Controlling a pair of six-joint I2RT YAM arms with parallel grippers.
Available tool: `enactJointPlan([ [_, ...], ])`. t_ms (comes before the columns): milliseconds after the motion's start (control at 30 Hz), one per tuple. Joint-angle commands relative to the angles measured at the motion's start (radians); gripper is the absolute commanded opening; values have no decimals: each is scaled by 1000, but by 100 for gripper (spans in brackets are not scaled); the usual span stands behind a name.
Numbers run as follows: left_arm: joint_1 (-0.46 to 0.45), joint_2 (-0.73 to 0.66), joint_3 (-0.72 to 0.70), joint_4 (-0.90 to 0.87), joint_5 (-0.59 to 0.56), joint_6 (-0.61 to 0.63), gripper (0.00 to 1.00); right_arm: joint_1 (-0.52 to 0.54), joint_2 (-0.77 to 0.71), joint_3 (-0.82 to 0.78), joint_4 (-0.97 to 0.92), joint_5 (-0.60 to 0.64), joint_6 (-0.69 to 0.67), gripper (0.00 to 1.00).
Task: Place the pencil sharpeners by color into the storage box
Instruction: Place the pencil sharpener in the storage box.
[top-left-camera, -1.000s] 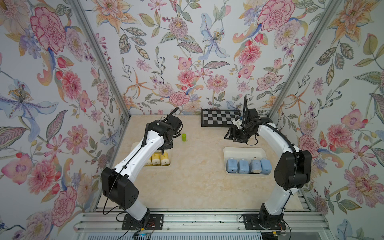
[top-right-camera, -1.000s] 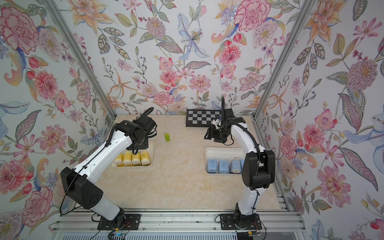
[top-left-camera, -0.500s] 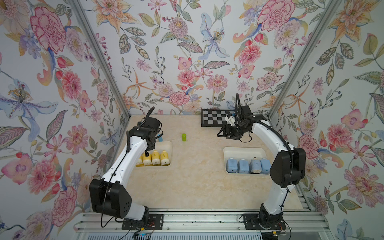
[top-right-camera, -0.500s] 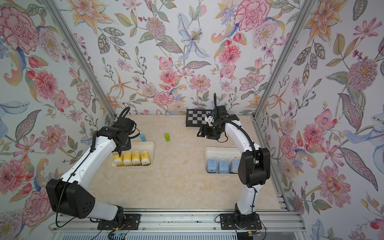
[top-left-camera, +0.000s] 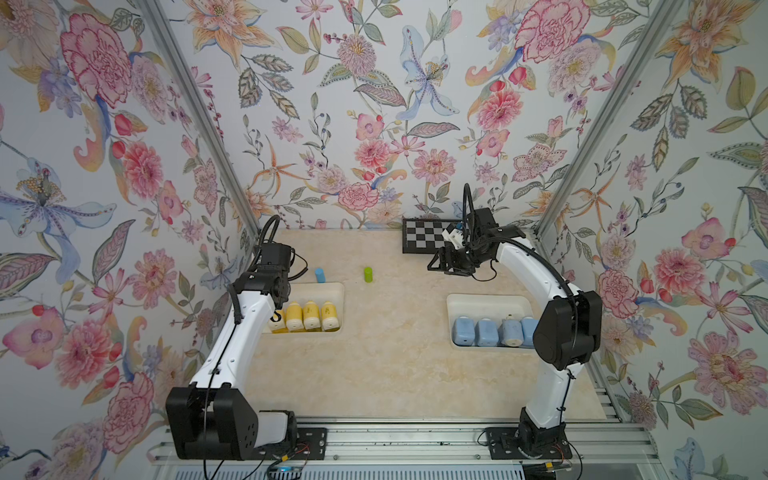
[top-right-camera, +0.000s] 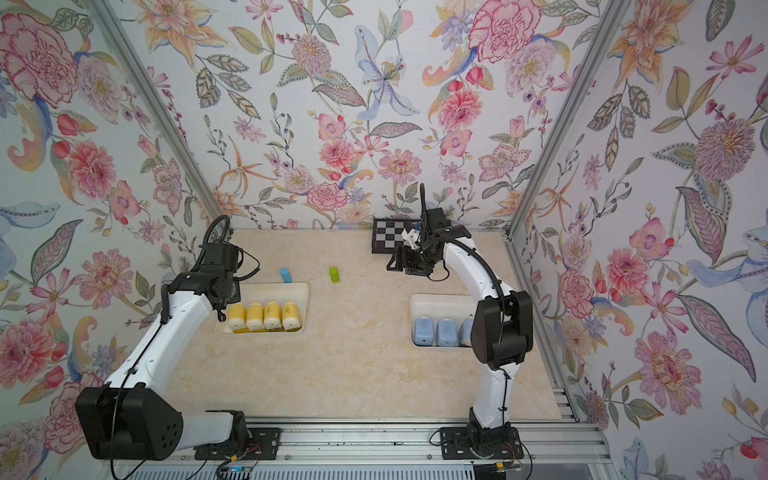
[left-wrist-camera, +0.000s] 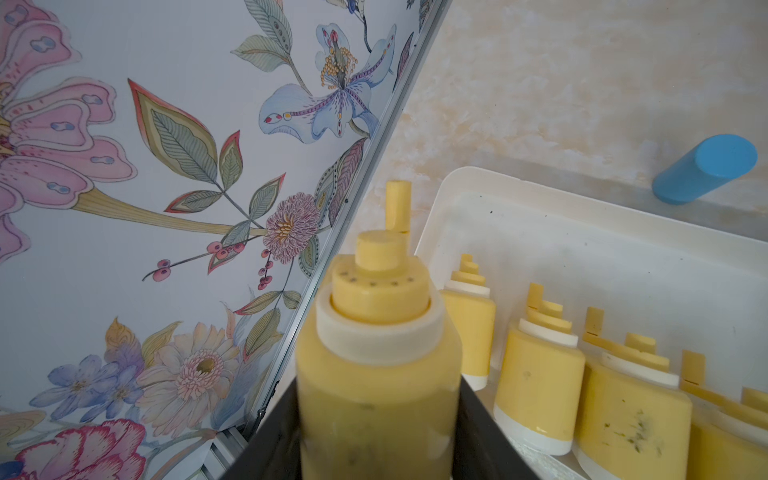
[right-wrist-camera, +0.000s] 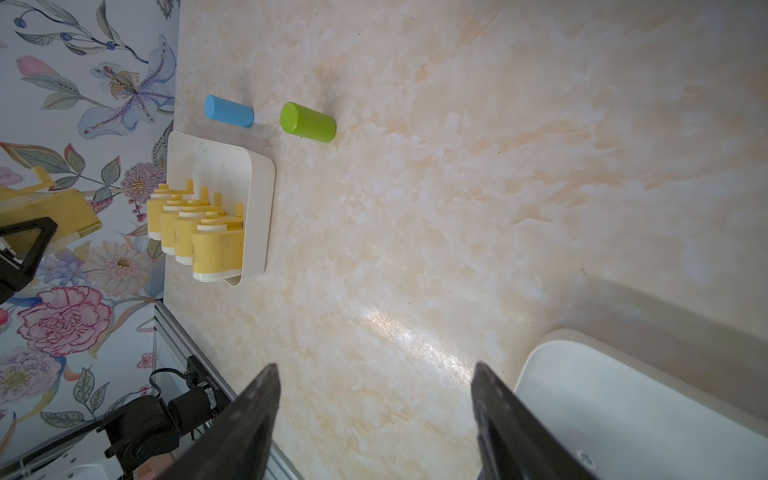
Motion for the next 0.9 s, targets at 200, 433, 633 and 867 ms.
enactJointPlan([
  [200,116,-18,-115,165,119,148,43,8,27,55,-10,-32,-15,74],
  [433,208,-19,-132,205,222,238,43,8,39,69,-10,-43,-18,74],
  [633,263,-29,-180,256,340,300,43,10,53,86,-10,-54,-20,74],
  [867,294,-17,-208,305,425,367,41,14,65,96,-8,-56,-18,74],
])
